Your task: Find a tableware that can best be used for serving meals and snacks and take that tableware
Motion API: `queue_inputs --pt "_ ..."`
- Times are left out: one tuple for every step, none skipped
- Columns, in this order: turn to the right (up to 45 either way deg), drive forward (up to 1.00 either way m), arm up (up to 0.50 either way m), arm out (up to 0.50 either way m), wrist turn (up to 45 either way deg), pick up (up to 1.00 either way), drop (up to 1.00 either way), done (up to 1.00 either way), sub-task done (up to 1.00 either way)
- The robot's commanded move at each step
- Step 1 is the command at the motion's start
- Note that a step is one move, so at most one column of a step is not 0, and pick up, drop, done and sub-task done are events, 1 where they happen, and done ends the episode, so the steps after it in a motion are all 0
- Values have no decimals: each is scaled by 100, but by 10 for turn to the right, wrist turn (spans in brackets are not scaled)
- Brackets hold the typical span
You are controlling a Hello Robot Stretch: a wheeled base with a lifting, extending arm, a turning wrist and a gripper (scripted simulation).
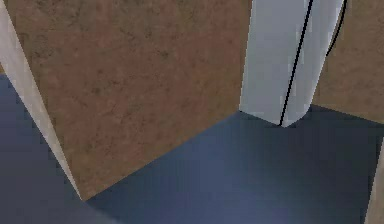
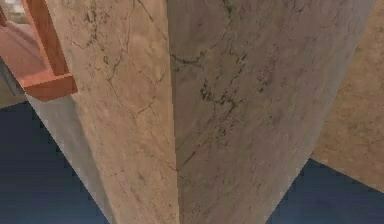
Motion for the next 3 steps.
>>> queue_inputs --pt "-450 0 0 0 0 0 0 0 0" --pt "-450 0 0 0 0 0 0 0 0" --pt "0 20 0 0 0 0 0 0 0"
